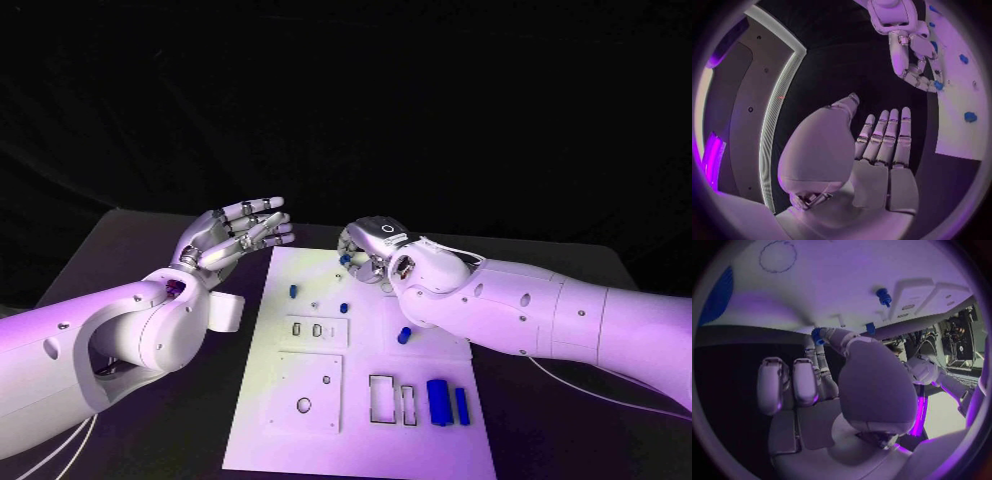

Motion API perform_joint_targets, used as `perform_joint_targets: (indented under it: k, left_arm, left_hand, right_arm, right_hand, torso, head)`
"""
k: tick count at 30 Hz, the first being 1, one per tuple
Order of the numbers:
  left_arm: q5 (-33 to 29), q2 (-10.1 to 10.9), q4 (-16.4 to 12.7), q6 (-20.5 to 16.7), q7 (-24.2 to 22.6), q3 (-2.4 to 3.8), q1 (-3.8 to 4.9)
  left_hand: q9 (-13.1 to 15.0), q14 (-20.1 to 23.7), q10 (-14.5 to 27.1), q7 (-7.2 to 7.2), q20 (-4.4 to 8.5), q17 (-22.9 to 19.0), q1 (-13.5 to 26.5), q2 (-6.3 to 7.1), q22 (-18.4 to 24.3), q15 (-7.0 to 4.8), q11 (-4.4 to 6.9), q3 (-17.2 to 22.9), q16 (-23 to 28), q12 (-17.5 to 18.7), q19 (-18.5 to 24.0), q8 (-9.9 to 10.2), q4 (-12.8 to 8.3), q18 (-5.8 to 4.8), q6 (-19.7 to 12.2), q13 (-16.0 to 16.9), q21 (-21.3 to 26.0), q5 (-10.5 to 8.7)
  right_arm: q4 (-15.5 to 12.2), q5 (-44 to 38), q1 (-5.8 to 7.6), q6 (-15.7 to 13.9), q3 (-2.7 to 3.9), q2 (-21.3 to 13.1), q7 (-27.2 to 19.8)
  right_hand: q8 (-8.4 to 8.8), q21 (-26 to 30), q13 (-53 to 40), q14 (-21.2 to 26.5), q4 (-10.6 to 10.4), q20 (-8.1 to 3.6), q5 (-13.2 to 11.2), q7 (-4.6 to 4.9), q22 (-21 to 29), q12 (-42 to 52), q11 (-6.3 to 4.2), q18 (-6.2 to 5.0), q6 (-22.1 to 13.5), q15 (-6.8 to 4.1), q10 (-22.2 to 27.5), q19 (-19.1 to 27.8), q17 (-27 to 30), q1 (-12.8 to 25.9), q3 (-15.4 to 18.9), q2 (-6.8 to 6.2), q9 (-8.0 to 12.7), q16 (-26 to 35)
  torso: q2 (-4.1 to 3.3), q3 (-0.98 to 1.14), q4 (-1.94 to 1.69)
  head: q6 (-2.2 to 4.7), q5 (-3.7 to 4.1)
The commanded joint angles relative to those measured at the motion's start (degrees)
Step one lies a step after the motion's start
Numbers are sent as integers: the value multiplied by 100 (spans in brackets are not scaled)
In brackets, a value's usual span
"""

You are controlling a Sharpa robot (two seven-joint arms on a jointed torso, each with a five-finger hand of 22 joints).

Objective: Assemble the parts on the task board

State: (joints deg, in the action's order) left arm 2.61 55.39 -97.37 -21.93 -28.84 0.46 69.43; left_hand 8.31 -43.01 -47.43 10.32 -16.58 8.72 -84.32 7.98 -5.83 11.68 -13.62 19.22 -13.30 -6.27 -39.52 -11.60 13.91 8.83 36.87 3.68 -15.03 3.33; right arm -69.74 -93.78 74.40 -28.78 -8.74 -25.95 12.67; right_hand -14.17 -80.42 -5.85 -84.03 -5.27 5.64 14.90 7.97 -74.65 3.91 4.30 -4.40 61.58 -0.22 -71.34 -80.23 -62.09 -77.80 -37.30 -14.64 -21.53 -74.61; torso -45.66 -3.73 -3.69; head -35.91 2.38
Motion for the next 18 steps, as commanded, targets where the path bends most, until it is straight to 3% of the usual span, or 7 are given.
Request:
perform_joint_targets:
  k: [1,11,16,18]
  left_arm:
    - [27,-11,-23,103,-64,5,19]
    - [27,-9,-23,109,-52,5,32]
    - [27,-14,-15,117,-46,5,34]
    - [27,-14,-12,118,-45,5,35]
  left_hand:
    - [2,-48,-44,627,-4,6,-40,19,5,1,-15,22,14,28,-42,12,-18,52,50,0,21,-20]
    - [-2,-53,-45,627,-3,7,-39,20,6,0,-15,24,14,32,-46,18,-19,53,35,0,20,-20]
    - [-2,-53,-45,627,-3,7,-39,20,6,0,-15,24,14,32,-46,18,-19,53,35,0,20,-20]
    - [-2,-53,-45,627,-3,7,-39,20,6,0,-15,24,14,32,-46,18,-19,53,35,0,20,-20]
  right_arm:
    - [38,-18,-36,143,-9,23,-5]
    - [115,-11,-53,169,-10,63,11]
    - [127,-9,-53,109,-10,56,-23]
    - [111,2,-53,96,-10,38,-39]
  right_hand:
    - [-17,33,-9,-91,40,12,10,-2,9,-9,-3,72,-36,-9,13,33,8,30,-11,47,-3,-7]
    - [-12,96,-5,-66,62,26,10,18,93,-27,19,51,-104,8,77,98,89,83,-26,30,-42,29]
    - [157,436,84,65,106,123,10,168,534,-38,161,-53,-461,125,537,421,493,258,-40,-144,-74,258]
    - [311,679,150,148,162,178,-3,215,826,-22,216,-121,-700,175,824,622,747,363,226,-193,-57,415]
  torso:
    - [-10,2,-6]
    - [-11,1,10]
    - [-9,-2,20]
    - [-9,-3,18]
  head:
    - [-8,-12]
    - [-28,-37]
    - [-24,-30]
    - [-24,-28]
